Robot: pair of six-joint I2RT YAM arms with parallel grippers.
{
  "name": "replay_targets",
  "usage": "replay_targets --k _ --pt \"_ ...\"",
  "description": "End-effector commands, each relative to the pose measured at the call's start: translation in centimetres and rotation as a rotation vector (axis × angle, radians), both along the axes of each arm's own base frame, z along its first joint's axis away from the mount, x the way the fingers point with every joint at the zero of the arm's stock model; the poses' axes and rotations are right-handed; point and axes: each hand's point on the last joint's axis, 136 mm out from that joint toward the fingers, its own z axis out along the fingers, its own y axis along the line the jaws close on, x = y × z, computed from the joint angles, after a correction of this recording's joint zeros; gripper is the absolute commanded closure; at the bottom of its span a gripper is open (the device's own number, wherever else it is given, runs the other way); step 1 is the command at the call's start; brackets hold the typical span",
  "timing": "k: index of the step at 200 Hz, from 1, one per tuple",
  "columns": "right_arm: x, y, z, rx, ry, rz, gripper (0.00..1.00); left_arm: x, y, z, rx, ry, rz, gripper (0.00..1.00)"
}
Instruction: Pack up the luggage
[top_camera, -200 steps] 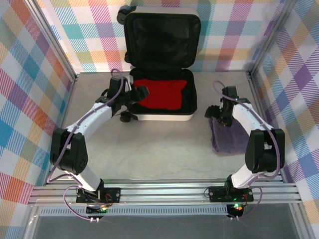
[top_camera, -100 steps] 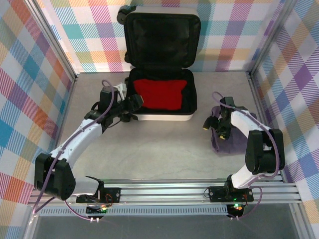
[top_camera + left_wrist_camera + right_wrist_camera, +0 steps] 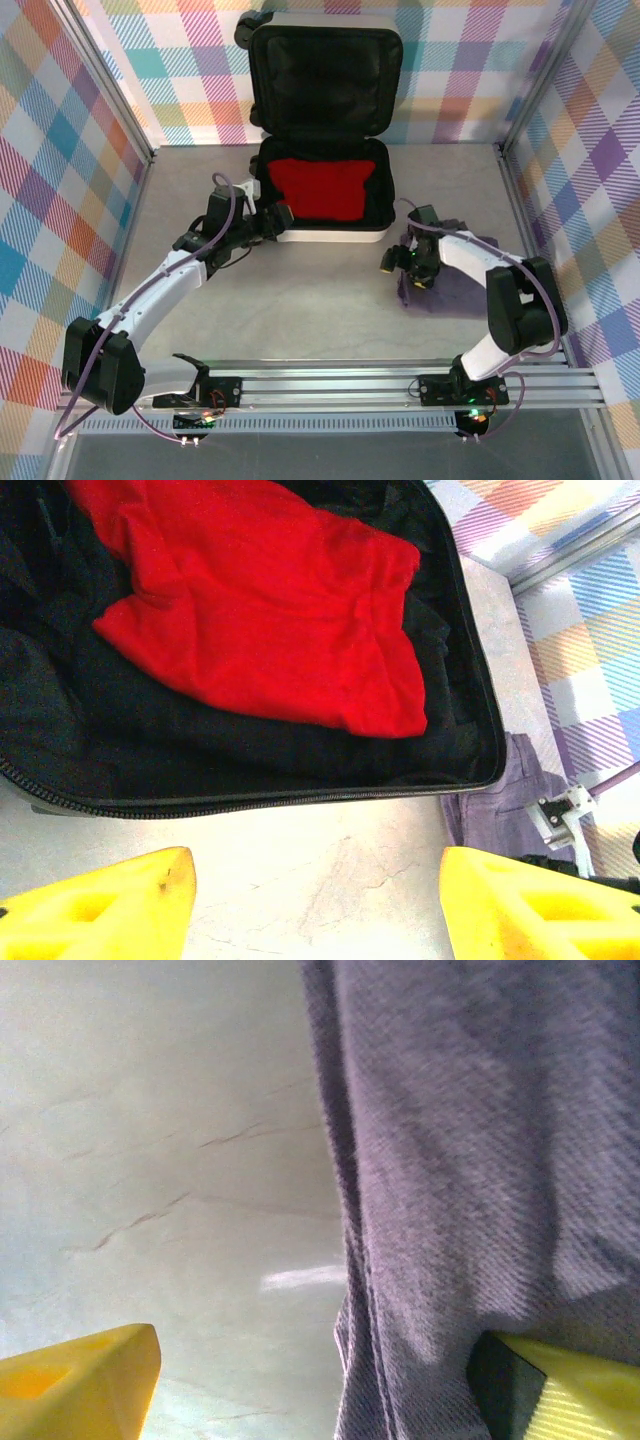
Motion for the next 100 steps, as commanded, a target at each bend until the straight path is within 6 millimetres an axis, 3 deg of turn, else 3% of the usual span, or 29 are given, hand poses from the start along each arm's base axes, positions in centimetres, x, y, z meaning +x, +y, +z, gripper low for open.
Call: replay_targets --k 1,27,76,87,100 --pt "-6.5 4.5 -3.8 0.077 0.232 0.072 0.17 -0.4 0.3 -0.5 0.041 0.009 0.008 0.34" --pt "-8.7 8.5 -3.8 0.111 0.242 0.15 0.17 -0.7 0.4 -0.8 0.051 0.02 0.013 0.35" --pt "-10.4 17.8 -2.0 0.184 0.209 0.353 0.18 -1.5 0.9 -2.9 0.1 0.079 0.029 0.34" --pt "-10.6 18.7 -1.5 0.192 0.205 0.379 0.18 -1.7 1.0 -3.5 0.108 0.092 0.03 0.34" --pt "-10.5 18.2 -1.0 0.177 0.188 0.385 0.18 -1.8 1.0 -4.0 0.112 0.105 0.027 0.35"
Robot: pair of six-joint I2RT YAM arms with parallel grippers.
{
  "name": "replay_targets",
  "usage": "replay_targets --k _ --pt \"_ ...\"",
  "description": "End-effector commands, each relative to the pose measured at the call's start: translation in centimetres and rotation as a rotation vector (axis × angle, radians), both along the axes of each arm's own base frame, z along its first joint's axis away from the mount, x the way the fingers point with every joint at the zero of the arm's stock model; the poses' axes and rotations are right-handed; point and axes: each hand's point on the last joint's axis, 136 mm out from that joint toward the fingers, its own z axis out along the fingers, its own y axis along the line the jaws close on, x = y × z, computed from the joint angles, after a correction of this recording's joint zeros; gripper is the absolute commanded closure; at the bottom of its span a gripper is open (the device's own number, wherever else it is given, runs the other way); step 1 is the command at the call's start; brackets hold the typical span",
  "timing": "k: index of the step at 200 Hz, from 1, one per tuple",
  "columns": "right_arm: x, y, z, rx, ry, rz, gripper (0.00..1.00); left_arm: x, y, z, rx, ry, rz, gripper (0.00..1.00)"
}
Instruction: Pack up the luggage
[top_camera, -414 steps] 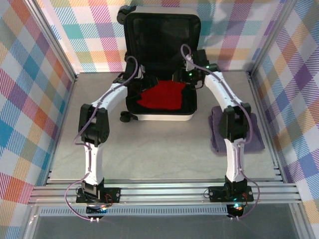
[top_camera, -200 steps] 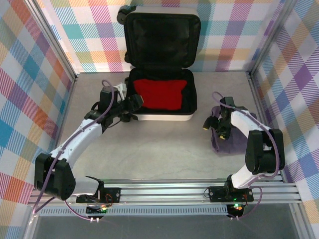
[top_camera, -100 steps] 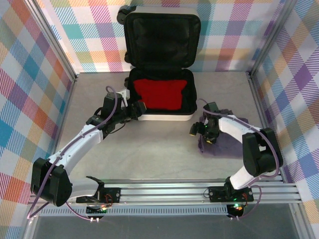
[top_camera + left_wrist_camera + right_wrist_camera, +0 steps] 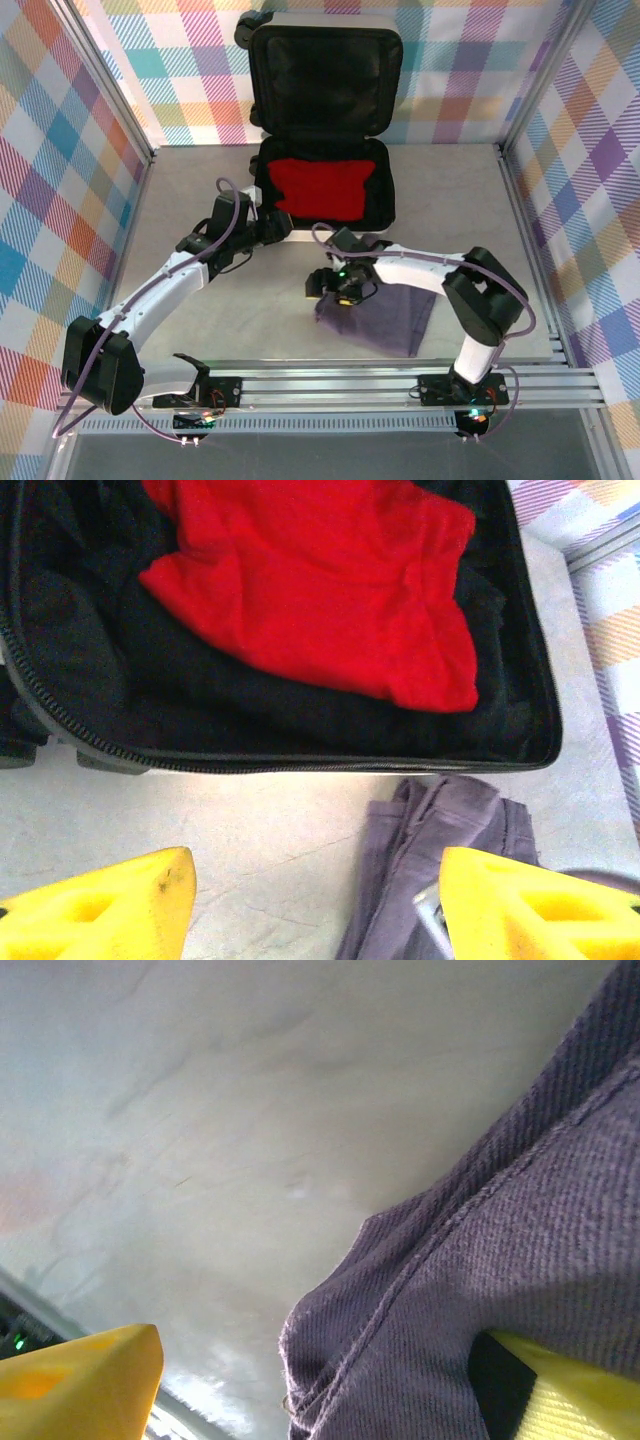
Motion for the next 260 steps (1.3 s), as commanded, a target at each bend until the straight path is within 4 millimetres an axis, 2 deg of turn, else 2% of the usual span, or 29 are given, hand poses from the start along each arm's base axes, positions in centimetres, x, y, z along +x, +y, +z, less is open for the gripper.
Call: replay_targets --k 1,41,63,87,114,123,154,169,203,233,260 --pt "-3.4 -1.2 -2.3 -0.081 0.135 0.03 0.18 -0.8 0.3 -1.8 0.043 0.044 -0.004 0.35" --pt "-3.0 -5.8 1.1 -0.187 0.02 0.019 0.15 -1.5 -1.0 -3.9 0.038 0.105 -0.059 0.35" --pt "-2.8 -8.9 2.0 -0.205 0.014 -0.05 0.13 -2.2 -2.1 -5.2 0.046 0.141 -0.105 0.35" --pt "-2.4 -13.0 2.0 -0.262 0.023 -0.129 0.08 -3.0 -4.1 -6.6 0.02 0.178 -0.175 0.35" --pt "-2.9 -17.4 1.8 -0.36 0.057 -0.183 0.0 -4.2 -6.9 -8.4 -0.006 0.219 -0.259 0.34" --pt "-3.1 -19.0 1.7 -0.39 0.068 -0.212 0.01 -4.6 -7.7 -9.2 -0.011 0.238 -0.277 0.34" --pt "-3.0 -21.5 0.9 -0.372 0.097 -0.313 0.01 -5.2 -10.4 -11.4 -0.055 0.291 -0.337 0.34" --pt "-2.7 -22.1 0.5 -0.363 0.099 -0.347 0.01 -5.2 -11.4 -12.2 -0.074 0.311 -0.357 0.34" --pt "-2.1 -21.5 -0.7 -0.342 0.127 -0.342 0.01 -5.4 -12.8 -13.4 -0.106 0.346 -0.387 0.34" --pt "-1.6 -20.6 -2.3 -0.316 0.156 -0.32 0.01 -5.5 -12.9 -13.9 -0.101 0.358 -0.391 0.34" --pt "-0.3 -19.0 -2.2 -0.241 0.127 -0.302 0.01 -5.8 -12.6 -13.6 -0.097 0.356 -0.388 0.34"
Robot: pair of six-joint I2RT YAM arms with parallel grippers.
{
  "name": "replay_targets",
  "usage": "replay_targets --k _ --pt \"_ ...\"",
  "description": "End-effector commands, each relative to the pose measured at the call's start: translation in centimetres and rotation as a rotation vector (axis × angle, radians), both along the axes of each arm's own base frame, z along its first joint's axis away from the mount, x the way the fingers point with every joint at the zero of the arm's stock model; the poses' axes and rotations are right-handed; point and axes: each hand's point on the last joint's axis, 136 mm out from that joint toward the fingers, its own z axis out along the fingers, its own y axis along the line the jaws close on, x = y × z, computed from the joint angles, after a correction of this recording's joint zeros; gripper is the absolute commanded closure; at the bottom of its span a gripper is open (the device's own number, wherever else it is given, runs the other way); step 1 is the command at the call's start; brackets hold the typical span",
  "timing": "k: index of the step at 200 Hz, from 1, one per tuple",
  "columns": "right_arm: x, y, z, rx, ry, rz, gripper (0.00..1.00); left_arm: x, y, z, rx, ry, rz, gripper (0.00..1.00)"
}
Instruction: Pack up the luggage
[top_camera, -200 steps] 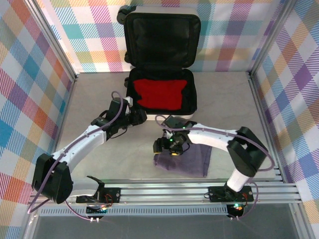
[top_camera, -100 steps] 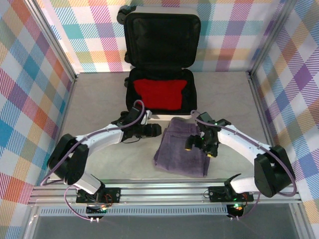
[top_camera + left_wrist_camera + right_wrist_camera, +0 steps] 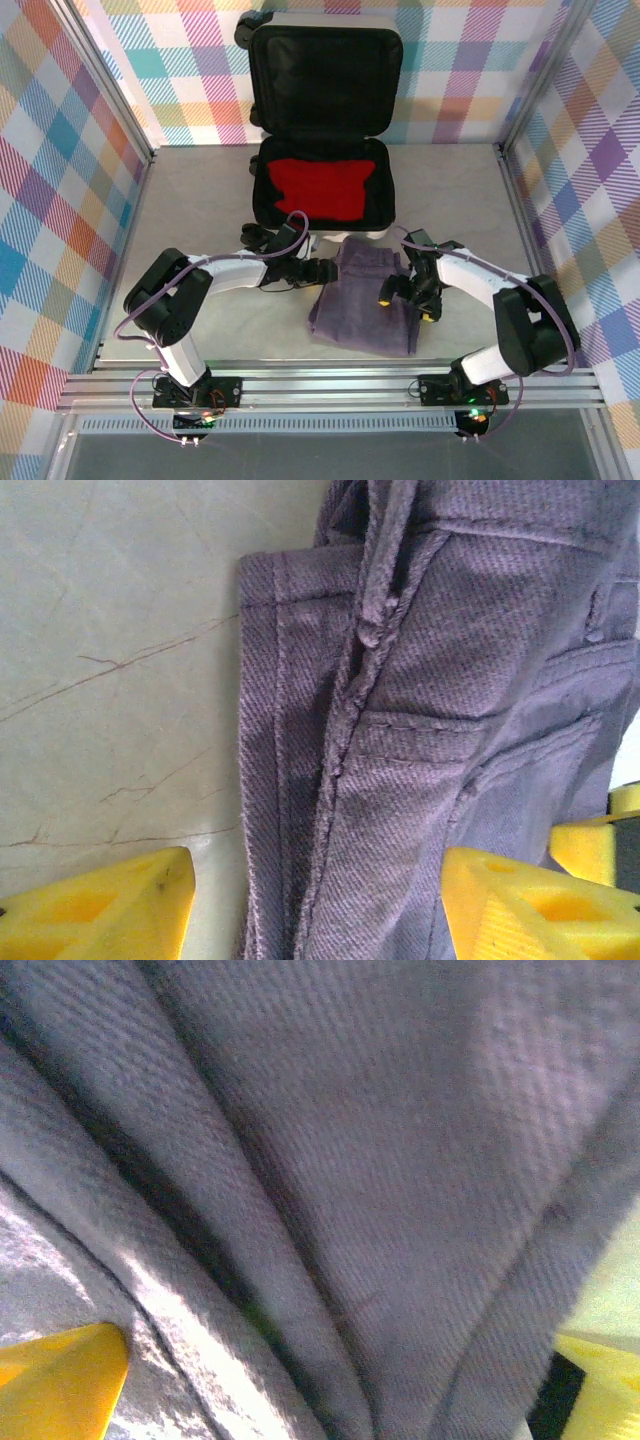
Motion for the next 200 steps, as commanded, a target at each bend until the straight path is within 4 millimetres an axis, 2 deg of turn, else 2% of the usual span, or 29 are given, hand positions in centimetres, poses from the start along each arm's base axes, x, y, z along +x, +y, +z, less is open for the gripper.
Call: replay_targets --k 1,28,48,95,124,170,200 --pt "1.3 1.8 0.2 0.092 -0.042 0.03 0.01 0.0 -0.7 1.3 -0.036 -0.015 -0.012 0.34" --pt "2.7 3.9 0.9 0.13 -0.086 0.081 0.01 -0.6 -0.2 1.2 -0.032 -0.006 -0.009 0.34" --pt "3.2 6.0 0.6 0.152 -0.089 0.131 0.01 -1.2 0.6 0.8 -0.011 0.0 0.005 0.34" --pt "4.2 10.6 0.3 0.183 -0.103 0.229 0.01 -2.4 3.7 0.9 0.094 -0.02 0.062 0.33" --pt "4.5 10.4 0.2 0.164 -0.122 0.234 0.03 -2.6 4.3 0.7 0.124 -0.016 0.072 0.33" --pt "4.0 9.9 -1.0 0.147 -0.106 0.243 0.15 -3.0 4.4 -0.8 0.142 0.027 0.069 0.34" --pt "3.9 9.9 -1.3 0.153 -0.106 0.24 0.15 -3.8 3.1 -0.9 0.131 0.034 0.015 0.34"
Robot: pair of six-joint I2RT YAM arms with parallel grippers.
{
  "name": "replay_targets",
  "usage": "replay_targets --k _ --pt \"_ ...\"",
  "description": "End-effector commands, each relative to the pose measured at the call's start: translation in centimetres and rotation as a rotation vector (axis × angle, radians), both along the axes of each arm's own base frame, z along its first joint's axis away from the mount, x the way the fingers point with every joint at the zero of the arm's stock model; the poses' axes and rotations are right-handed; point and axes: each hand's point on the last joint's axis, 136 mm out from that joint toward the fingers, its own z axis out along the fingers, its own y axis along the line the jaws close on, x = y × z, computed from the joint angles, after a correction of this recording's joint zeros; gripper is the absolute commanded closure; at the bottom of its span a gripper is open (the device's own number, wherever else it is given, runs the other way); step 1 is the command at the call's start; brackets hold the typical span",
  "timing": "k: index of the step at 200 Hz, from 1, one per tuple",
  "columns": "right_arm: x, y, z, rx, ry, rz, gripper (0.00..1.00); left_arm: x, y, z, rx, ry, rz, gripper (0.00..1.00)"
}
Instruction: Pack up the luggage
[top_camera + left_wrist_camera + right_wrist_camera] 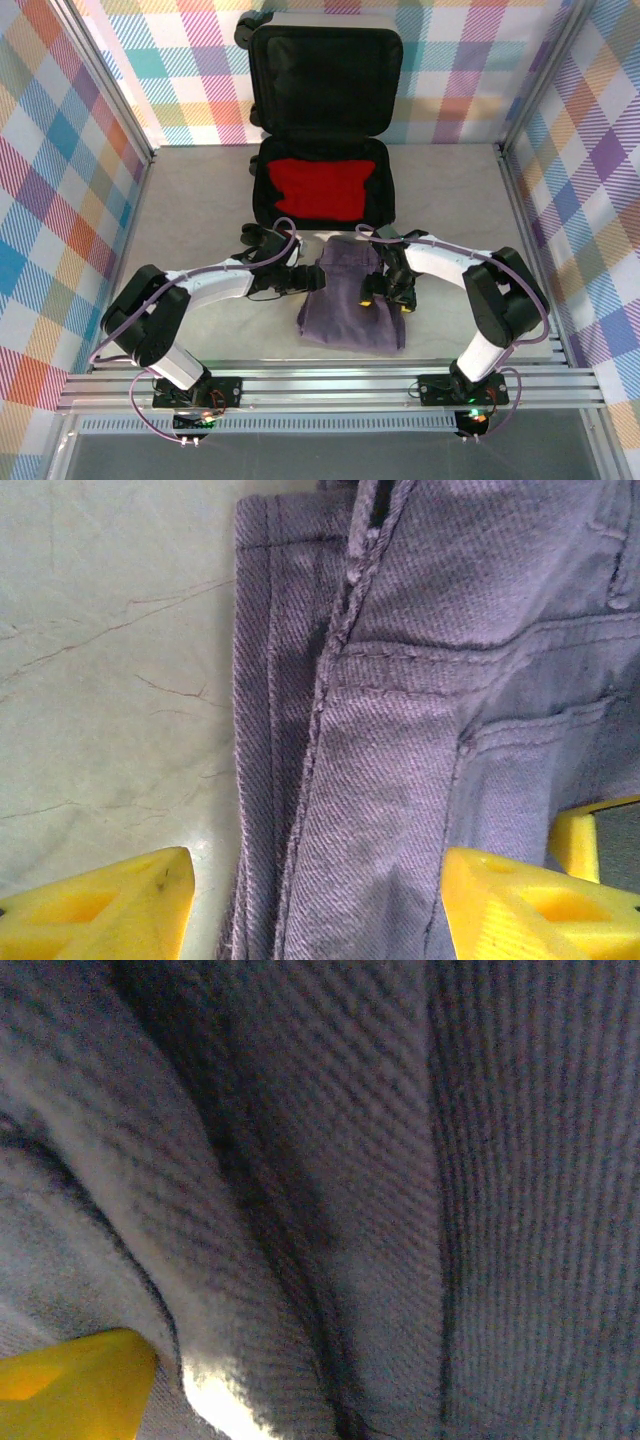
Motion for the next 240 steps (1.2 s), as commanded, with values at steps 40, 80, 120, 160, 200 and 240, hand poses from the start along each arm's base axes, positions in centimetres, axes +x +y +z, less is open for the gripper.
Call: replay_targets --k 40,80,120,160,200,240 --pt "2.9 4.4 -0.7 0.186 -0.14 0.063 0.15 -2.5 -3.2 -1.6 0.03 0.054 -0.14 0.35" --pt "2.7 4.7 -0.9 0.211 -0.141 0.051 0.24 -2.7 -5.2 -1.8 0.02 0.051 -0.171 0.45" --pt "2.8 4.2 -0.3 0.203 -0.182 0.05 0.39 -2.0 -6.3 -0.3 -0.007 0.017 -0.178 0.74" --pt "3.6 5.0 1.7 0.251 -0.248 0.06 0.64 -1.6 -7.2 2.0 -0.016 -0.036 -0.193 0.96" --pt "3.8 5.8 4.4 0.302 -0.298 0.087 0.74 -1.6 -6.8 4.9 -0.014 -0.082 -0.193 1.0" --pt "3.7 5.6 9.1 0.338 -0.386 0.12 0.74 -1.9 -4.9 9.7 0.007 -0.164 -0.167 1.0"
